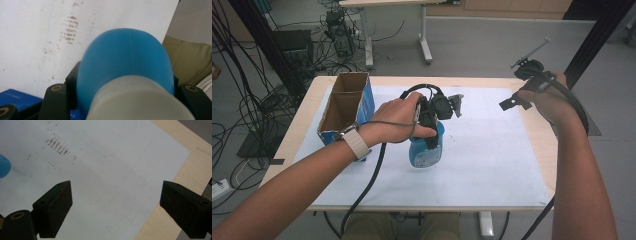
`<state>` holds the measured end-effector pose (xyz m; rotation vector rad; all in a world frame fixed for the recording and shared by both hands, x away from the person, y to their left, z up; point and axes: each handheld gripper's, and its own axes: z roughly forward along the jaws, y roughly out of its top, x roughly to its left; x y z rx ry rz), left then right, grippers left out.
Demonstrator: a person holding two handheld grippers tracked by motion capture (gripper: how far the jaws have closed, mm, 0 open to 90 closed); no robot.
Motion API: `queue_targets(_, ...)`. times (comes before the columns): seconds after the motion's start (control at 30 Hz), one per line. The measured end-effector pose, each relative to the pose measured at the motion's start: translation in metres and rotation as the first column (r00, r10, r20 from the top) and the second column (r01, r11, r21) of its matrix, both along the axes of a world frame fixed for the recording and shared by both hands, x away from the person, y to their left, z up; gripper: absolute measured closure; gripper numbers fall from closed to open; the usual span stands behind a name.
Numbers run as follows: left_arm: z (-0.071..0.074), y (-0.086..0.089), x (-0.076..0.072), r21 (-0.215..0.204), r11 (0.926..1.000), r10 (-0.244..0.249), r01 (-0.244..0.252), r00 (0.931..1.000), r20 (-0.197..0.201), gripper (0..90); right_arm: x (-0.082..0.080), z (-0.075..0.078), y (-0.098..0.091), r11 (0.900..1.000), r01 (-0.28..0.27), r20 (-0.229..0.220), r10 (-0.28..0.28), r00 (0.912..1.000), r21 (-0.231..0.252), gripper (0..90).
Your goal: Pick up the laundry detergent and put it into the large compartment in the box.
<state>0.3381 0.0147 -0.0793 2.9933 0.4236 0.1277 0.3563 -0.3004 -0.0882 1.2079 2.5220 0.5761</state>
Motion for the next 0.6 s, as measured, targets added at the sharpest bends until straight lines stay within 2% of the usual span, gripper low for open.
queue_targets(0.23,0.020,0.005,0.001,-0.004,0.9998,0.017,-0.017,0.9999,0.003,39.8,0.000,0.001,0.001,1.0000,-0.001,0.002,0.001,1.0000,-0.002,10.9)
queue_targets(0.37,0.034,0.011,0.003,-0.021,0.9982,0.056,-0.056,0.9984,0.002,39.7,-0.001,0.002,0.001,1.0000,0.000,0.002,0.000,1.0000,-0.001,10.9)
queue_targets(0.6,0.055,0.014,0.004,-0.010,0.9952,0.097,-0.097,0.9952,0.013,39.7,-0.001,0.002,0.001,1.0000,-0.001,0.003,0.001,1.0000,-0.002,10.8)
